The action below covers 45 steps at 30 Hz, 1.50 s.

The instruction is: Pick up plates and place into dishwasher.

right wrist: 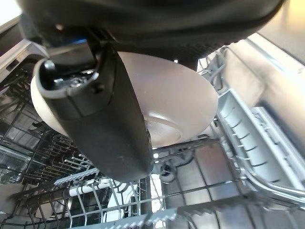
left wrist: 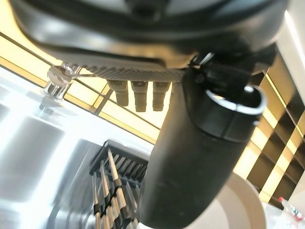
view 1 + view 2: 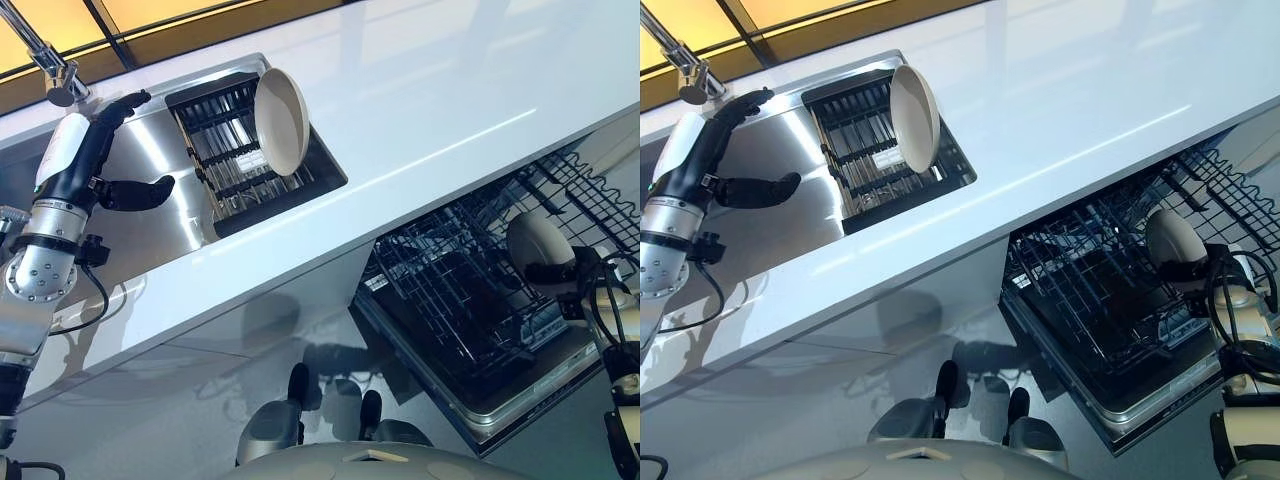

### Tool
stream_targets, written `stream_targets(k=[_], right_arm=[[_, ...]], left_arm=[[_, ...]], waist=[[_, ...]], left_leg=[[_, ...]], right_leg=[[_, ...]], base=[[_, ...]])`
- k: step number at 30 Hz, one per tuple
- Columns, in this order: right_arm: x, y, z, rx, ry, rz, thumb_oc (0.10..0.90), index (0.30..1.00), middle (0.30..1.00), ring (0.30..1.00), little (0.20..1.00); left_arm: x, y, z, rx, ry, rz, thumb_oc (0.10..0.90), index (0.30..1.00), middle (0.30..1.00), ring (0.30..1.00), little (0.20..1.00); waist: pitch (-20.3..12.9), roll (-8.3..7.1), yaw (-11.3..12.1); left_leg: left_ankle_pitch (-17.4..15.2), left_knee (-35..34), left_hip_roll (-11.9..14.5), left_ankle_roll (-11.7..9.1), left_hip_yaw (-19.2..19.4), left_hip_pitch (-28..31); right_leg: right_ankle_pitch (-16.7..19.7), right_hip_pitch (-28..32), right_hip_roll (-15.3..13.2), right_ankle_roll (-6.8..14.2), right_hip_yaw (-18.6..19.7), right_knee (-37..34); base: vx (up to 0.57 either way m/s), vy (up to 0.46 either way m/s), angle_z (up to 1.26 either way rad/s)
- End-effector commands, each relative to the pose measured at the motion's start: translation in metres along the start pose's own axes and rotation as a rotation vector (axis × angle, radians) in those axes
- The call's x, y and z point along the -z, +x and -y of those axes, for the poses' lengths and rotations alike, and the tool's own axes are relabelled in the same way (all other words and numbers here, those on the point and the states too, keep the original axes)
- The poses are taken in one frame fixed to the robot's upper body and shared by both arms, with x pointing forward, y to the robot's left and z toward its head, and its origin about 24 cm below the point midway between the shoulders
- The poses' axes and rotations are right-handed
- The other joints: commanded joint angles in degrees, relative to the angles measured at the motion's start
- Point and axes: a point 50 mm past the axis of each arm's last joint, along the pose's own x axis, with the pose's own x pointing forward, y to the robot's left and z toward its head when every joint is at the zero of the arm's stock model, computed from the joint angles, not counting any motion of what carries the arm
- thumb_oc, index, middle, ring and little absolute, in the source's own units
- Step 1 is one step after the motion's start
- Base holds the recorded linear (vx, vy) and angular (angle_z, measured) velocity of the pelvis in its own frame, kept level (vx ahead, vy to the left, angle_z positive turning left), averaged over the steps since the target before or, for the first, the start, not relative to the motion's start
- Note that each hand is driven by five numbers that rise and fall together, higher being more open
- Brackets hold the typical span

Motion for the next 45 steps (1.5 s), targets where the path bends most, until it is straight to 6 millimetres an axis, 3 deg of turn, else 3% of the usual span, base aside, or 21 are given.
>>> stream_targets(k=[1,7,8,9,10,11,19,32,45], right_arm=[[-0.058,-0.006,0.056,0.186,-0.062,0.181,0.1,0.3,0.3,0.3,0.2],[-0.069,-0.004,0.054,0.203,-0.112,0.166,0.1,0.3,0.3,0.3,0.2],[-0.07,-0.003,0.054,0.205,-0.127,0.165,0.138,0.333,0.333,0.333,0.238],[-0.071,-0.003,0.053,0.21,-0.143,0.165,0.383,0.542,0.542,0.542,0.483],[-0.073,-0.003,0.052,0.213,-0.165,0.164,0.462,0.611,0.611,0.611,0.562],[-0.074,-0.002,0.052,0.209,-0.171,0.163,0.8,0.9,0.9,0.9,0.9],[-0.087,-0.002,0.039,0.195,-0.223,0.246,0.8,0.9,0.9,0.9,0.9],[-0.095,-0.011,0.021,0.202,-0.197,0.399,0.8,0.9,0.9,0.9,0.9],[-0.116,-0.044,0.006,0.151,-0.064,0.649,0.8,0.9,0.9,0.9,0.9]], left_arm=[[-0.038,0.027,-0.05,-0.239,-0.024,0.209,0.8,0.9,0.9,0.9,0.9],[-0.047,0.034,-0.046,-0.229,-0.033,0.253,0.8,0.9,0.9,0.9,0.9],[-0.049,0.035,-0.045,-0.227,-0.032,0.258,0.8,0.9,0.9,0.9,0.9],[-0.051,0.036,-0.045,-0.226,-0.031,0.265,0.8,0.9,0.9,0.9,0.9],[-0.054,0.037,-0.045,-0.227,-0.03,0.275,0.8,0.9,0.9,0.9,0.9],[-0.055,0.038,-0.045,-0.226,-0.033,0.281,0.8,0.9,0.9,0.9,0.9],[-0.066,0.042,-0.045,-0.228,-0.044,0.322,0.8,0.9,0.9,0.9,0.9],[-0.06,0.036,-0.034,-0.202,-0.061,0.299,0.8,0.9,0.9,0.9,0.9],[-0.046,0.022,-0.033,-0.208,-0.035,0.259,0.8,0.9,0.9,0.9,0.9]], waist=[[-2.24,-0.03,-0.36],[-1.33,0.41,-0.68],[-1.25,0.46,-0.77],[-1.13,0.51,-0.83],[-0.95,0.56,-0.84],[-0.85,0.63,-0.87],[0.11,0.94,-1.01],[-1.15,0.78,-1.63],[-4.7,-0.09,-3.23]], left_leg=[[-6.12,1.35,-1.44,0.49,4.7,2.39],[-5.9,2.18,-1.27,0.15,5.38,1.69],[-5.88,2.27,-1.24,0.13,5.47,1.62],[-5.87,2.36,-1.22,0.11,5.56,1.52],[-5.86,2.47,-1.19,0.11,5.64,1.42],[-5.83,2.53,-1.18,0.1,5.71,1.37],[-5.7,3.12,-1.26,0.17,5.93,0.71],[-6.01,2.26,-1.42,0.36,6.35,2.85],[-7.06,0.43,-1.82,0.94,7.55,6.02]], right_leg=[[-2.72,-2.29,4.21,-2.0,0.19,4.89],[-2.58,-2.72,4.14,-1.93,0.85,5.17],[-2.56,-2.78,4.15,-1.93,0.98,5.18],[-2.54,-2.85,4.16,-1.94,1.1,5.19],[-2.53,-2.94,4.16,-1.95,1.24,5.23],[-2.51,-2.97,4.16,-1.96,1.33,5.23],[-2.41,-3.44,4.12,-2.05,1.82,5.5],[-2.15,-1.89,4.04,-1.5,2.33,4.8],[-2.11,0.38,4.07,-0.82,2.98,3.26]], base=[[0.01,-0.034,-0.02],[-0.02,-0.026,-0.02],[-0.03,-0.024,-0.05],[-0.02,-0.023,-0.05],[-0.02,-0.02,-0.05],[-0.02,-0.016,-0.03],[-0.02,-0.001,-0.04],[0.01,0.019,-0.01],[-0.01,0.055,-0.05]])
